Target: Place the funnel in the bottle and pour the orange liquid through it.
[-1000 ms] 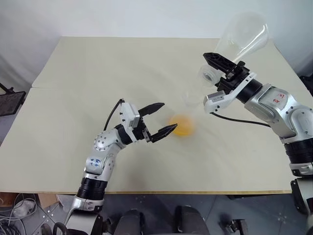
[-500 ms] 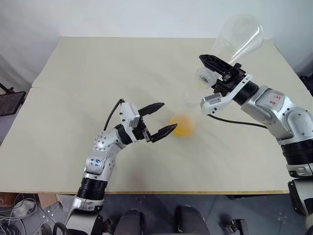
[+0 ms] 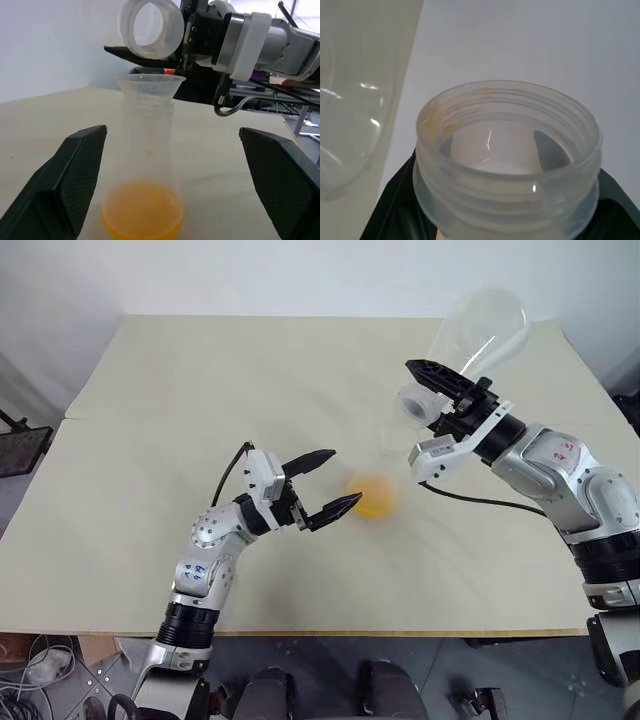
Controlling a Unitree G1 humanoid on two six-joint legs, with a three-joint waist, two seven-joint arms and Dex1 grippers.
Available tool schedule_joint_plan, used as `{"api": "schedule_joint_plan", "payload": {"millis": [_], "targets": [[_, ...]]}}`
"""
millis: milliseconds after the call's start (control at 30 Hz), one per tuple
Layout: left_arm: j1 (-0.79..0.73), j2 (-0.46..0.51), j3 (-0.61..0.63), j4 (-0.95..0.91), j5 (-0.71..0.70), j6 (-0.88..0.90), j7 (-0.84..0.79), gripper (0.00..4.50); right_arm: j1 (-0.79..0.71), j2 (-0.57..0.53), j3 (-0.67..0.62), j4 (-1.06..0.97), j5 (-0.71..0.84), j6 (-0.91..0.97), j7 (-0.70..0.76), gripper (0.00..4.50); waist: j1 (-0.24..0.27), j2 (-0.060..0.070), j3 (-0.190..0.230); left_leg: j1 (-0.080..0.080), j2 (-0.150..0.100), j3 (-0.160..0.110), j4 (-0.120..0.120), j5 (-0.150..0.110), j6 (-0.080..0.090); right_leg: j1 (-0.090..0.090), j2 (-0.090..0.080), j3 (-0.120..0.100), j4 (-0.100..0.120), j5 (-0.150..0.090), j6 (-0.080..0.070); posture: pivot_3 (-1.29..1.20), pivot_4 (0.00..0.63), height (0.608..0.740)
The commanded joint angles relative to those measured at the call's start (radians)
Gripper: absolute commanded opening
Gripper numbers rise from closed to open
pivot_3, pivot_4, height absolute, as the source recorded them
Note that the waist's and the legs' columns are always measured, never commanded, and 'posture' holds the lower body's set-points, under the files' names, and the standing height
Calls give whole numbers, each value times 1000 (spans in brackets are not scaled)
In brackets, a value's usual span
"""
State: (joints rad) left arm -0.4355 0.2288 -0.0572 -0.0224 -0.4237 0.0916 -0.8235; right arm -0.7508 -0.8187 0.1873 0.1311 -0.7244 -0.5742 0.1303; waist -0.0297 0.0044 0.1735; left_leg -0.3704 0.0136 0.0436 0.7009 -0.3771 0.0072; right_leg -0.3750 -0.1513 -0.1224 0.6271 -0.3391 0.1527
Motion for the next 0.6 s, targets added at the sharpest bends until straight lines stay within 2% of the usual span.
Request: {"api": "schedule_joint_plan", "payload": {"millis": [33,200,267,367,533,600], "targets": [[-19,10,8,-17,-6,-4,-9,4500,13,12,-56,-49,100,25,36,2478,0,0,0,0,0,0,0,0,0,0,0,0,0,0,0,0,150,740],[-26,24,6,-17,-10,8,-19,4500,22,26,-97,-80,199,93,87,2478,1,0,0,0,0,0,0,0,0,0,0,0,0,0,0,0,150,740],[-26,27,7,-20,-12,11,-21,4500,22,40,-121,-97,273,129,126,2478,1,0,0,0,0,0,0,0,0,0,0,0,0,0,0,0,150,740],[-21,30,9,-27,-12,18,-21,4500,31,77,-171,-145,467,237,227,2478,1,0,0,0,0,0,0,0,0,0,0,0,0,0,0,0,150,740],[2,54,19,-49,-29,49,-34,4500,76,132,-357,-251,912,717,381,2478,6,0,0,0,-1,-2,0,0,0,1,0,-1,1,0,0,0,150,740],[5,75,22,-46,-31,54,-50,4500,121,125,-440,-264,1037,873,407,2478,9,0,0,0,-1,-3,0,0,0,1,0,-1,1,0,0,0,150,740]]}}
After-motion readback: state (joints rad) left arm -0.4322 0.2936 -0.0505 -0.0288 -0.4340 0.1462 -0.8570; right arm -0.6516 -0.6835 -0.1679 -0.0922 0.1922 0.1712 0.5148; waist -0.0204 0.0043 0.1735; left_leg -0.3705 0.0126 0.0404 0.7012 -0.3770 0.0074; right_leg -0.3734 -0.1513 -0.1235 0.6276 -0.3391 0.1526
